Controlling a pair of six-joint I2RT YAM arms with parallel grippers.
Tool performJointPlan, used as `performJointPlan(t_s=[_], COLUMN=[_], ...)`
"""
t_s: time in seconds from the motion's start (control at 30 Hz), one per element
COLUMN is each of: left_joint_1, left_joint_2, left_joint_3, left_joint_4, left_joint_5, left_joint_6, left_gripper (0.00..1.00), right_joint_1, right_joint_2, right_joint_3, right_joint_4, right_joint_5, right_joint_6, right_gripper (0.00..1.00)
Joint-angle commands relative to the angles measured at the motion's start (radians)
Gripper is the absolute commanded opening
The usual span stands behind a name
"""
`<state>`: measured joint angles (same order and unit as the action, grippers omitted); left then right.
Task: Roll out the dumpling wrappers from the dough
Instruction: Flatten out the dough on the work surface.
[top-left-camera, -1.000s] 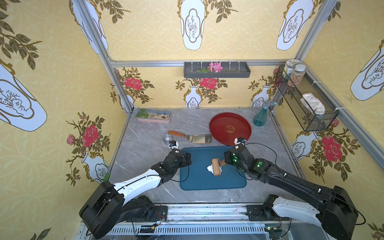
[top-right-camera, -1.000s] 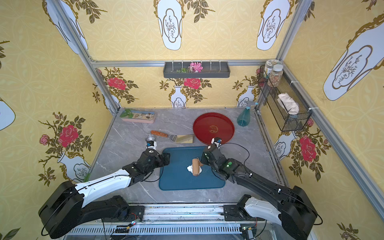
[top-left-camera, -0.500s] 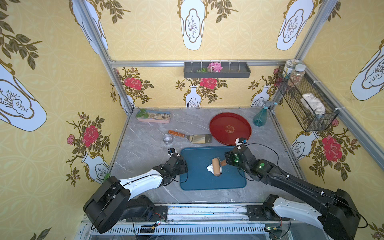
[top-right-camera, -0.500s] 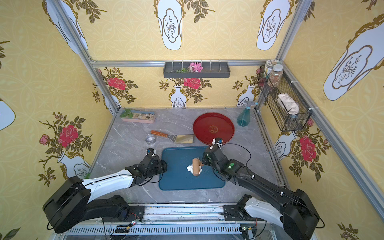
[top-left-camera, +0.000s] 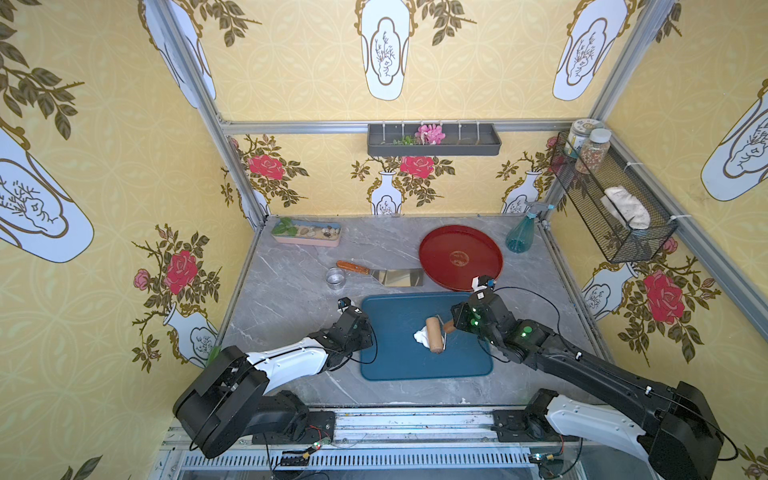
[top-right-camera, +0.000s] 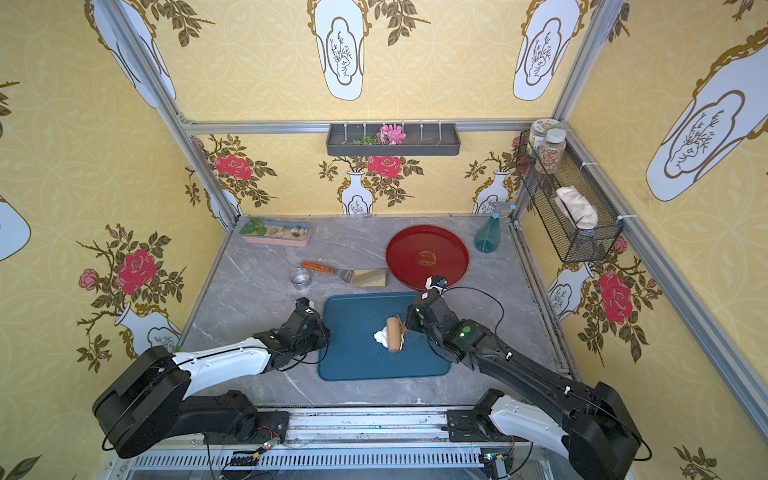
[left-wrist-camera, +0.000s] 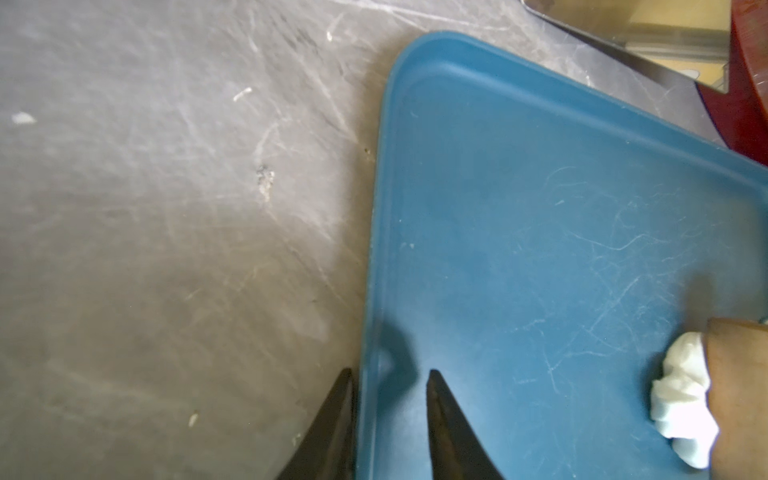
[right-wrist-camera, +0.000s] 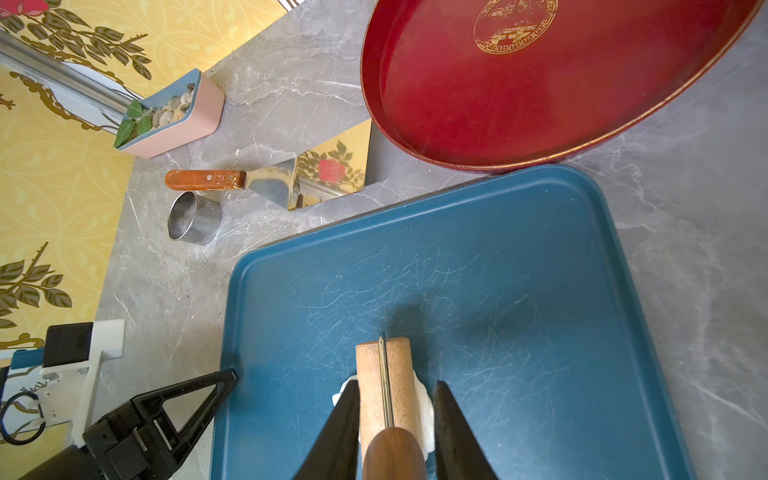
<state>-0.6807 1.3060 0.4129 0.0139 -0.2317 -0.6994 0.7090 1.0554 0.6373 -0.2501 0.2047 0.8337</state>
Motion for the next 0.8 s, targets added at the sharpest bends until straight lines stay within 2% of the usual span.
performJointPlan(t_s=[0.0, 0.2, 0.37, 0.6, 0.77], left_joint_1=[0.001, 0.001, 0.001, 0.001, 0.001], left_joint_2=[0.001, 0.007, 0.010, 0.027, 0.017], left_joint_3=[-0.010, -0.019, -0.019, -0.010, -0.014], left_joint_4=[-0.024, -0.020, -0.006, -0.003, -0.006], left_joint_5=[0.017, 0.015, 0.023, 0.018, 0.015], left_joint_6=[-0.001, 0.011, 0.027, 0.037, 0.030], left_gripper=[0.26, 0.14, 0.01, 0.00, 0.00], right_joint_1=[0.004, 0.012, 0.018, 0.021, 0.005], right_joint_2=[0.026, 0.080, 0.104, 0.104, 0.027], right_joint_3=[-0.007, -0.005, 0.000, 0.005, 0.015], right_joint_4=[-0.060, -0.029, -0.030, -0.044, -0.079], right_joint_5=[-0.022, -0.032, -0.036, -0.037, -0.014], right_joint_6=[-0.020, 0.008, 0.021, 0.039, 0.026], right_gripper=[0.00, 0.00, 0.00, 0.00, 0.00])
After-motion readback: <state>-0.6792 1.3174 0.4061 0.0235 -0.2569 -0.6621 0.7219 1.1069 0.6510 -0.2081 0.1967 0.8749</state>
